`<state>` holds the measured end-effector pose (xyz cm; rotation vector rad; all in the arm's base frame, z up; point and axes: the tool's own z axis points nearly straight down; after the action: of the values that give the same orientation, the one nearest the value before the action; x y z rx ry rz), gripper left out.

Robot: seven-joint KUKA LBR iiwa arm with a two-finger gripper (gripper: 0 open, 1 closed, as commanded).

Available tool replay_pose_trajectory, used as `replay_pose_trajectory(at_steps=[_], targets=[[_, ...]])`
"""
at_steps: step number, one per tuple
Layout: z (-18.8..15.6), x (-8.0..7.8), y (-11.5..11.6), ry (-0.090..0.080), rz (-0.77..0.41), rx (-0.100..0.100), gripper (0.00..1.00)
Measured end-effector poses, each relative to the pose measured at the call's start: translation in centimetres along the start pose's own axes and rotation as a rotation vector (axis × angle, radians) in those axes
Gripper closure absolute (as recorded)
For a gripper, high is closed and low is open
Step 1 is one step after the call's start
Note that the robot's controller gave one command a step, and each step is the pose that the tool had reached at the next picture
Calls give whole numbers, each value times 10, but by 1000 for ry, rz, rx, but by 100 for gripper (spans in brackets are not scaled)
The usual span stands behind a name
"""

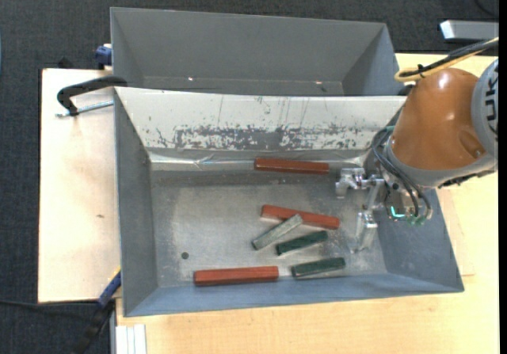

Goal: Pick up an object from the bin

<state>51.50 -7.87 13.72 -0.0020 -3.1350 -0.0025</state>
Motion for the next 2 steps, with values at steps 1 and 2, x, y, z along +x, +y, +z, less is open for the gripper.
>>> replay_pose_trajectory(at_steps=[1, 2], targets=[[-4, -2, 0, -7, -1, 1, 0], [35, -20, 45, -13, -163, 5, 0]])
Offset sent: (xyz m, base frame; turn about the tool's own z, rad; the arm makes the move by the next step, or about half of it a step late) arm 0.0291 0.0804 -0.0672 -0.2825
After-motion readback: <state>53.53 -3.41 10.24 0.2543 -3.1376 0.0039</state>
